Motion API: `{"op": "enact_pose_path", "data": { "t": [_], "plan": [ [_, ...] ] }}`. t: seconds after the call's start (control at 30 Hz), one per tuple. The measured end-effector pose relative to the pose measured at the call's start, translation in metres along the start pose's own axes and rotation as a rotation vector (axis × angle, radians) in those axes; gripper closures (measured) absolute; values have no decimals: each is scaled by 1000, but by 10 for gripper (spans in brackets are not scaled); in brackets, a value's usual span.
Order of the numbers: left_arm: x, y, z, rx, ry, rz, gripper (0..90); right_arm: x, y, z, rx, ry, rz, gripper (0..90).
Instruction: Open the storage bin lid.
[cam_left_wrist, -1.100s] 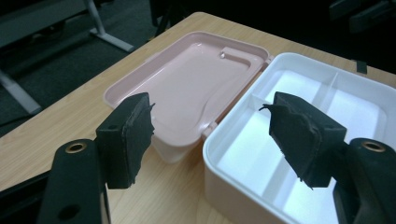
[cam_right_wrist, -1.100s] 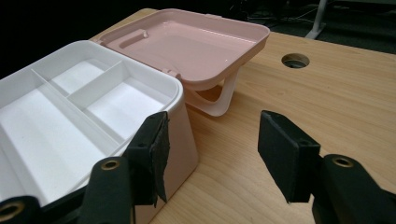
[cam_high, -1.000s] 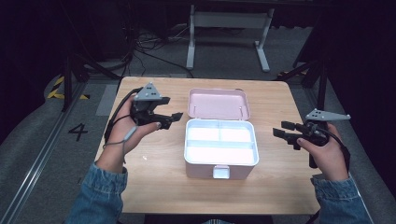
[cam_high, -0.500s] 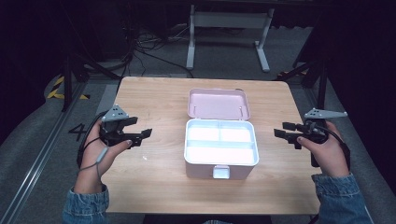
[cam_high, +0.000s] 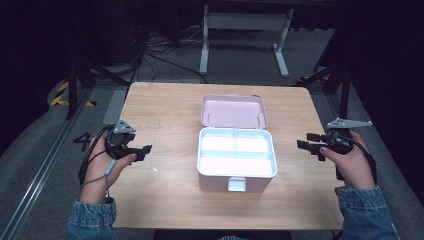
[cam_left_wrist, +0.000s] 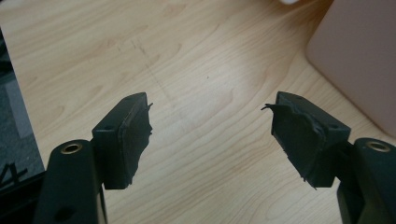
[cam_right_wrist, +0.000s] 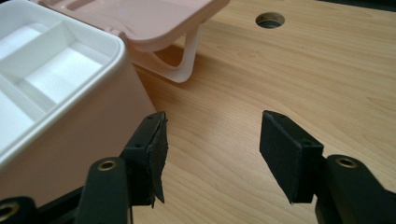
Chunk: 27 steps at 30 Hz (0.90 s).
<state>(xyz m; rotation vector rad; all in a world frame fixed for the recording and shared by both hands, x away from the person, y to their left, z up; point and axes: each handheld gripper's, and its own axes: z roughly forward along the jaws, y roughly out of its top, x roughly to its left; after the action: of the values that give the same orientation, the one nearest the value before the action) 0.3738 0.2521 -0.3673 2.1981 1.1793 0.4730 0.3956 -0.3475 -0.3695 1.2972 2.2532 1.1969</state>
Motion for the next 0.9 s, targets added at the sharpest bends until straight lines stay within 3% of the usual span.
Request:
{"op": "enact_pose_path", "data": {
  "t": [0.2, 0.4, 0.67, 0.9],
  "plan": [
    [2, -3, 8, 51, 6, -14, 305, -8, -5, 4, 18, -15, 17, 422],
    [7, -11, 23, 161, 11, -31, 305, -15, -10, 9, 38, -21, 40, 422],
    [12, -23, 42, 281, -25, -59, 291, -25, -18, 18, 62, -34, 73, 419],
    [14, -25, 47, 300, -28, -61, 288, -32, -23, 22, 82, -37, 97, 419]
  ]
}}
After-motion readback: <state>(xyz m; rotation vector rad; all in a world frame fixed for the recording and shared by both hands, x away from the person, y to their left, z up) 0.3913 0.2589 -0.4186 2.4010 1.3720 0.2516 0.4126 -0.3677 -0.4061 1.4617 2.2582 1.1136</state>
